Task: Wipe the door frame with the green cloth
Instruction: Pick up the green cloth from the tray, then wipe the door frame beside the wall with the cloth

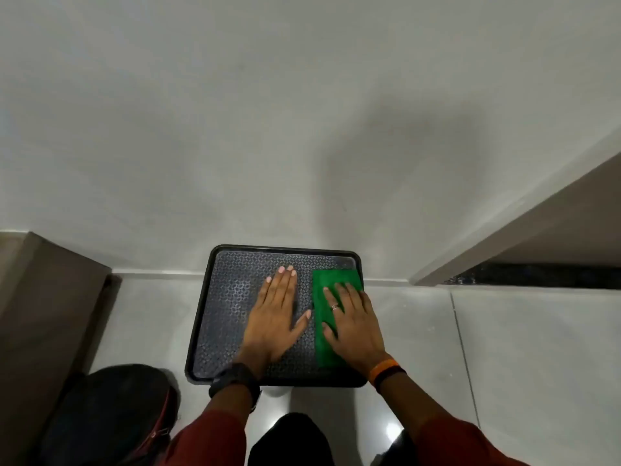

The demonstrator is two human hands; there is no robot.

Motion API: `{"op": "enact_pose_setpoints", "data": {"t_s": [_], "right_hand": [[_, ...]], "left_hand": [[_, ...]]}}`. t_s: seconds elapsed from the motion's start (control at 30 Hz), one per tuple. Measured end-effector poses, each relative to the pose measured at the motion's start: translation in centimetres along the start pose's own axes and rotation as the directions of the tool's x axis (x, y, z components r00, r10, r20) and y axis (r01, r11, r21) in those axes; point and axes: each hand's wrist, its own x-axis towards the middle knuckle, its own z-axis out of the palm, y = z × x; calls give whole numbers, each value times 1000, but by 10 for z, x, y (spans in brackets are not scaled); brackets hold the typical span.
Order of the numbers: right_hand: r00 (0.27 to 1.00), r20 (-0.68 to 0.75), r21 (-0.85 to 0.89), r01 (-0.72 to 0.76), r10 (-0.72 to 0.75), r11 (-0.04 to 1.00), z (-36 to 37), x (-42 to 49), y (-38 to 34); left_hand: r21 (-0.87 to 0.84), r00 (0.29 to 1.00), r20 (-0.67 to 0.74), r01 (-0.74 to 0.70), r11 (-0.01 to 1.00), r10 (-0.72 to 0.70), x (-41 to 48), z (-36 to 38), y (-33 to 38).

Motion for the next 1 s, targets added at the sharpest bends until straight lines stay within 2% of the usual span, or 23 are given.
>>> {"op": "enact_pose_setpoints", "data": {"t_s": [0.07,0.13,0.33,0.47,0.53,0.6,0.67,0.77,0.87,0.93,1.0], "right_hand": [[999,35,1,-24,23,1000,12,4,-1],[999,0,30,-44,44,999,18,9,-3],[995,-94,291,-3,32,957,13,22,5],[971,-224,401,16,81,916,-55,12,3],[945,-313,437,59,90,898,-113,3,-1],[908,-385,537,78,162,840,-181,-3,-6],[865,-446,604,100,231,791,-251,-11,-13],[781,-573,621,215,248,754,-376,-29,-26],[676,-685,620,345,272,704,-501,-42,-36],[542,-807,501,418,234,758,-581,-49,-41],[352,-928,269,414,119,870,-657,-52,-44]], "left_hand": [[0,1000,-4,15,1000,-15,-2,16,-2],[31,998,30,47,998,-48,-6,29,0],[67,997,-6,74,995,-74,-9,24,0],[127,995,-89,49,991,-38,0,-50,11],[136,984,-176,43,990,-19,4,-108,26],[139,969,-249,37,990,-1,10,-176,46],[116,950,-312,10,993,27,15,-244,66],[104,907,-413,-40,994,79,18,-365,103],[126,809,-569,-94,988,149,25,-484,139],[160,735,-646,-134,978,206,28,-563,160],[193,653,-714,-164,968,253,33,-640,181]]}}
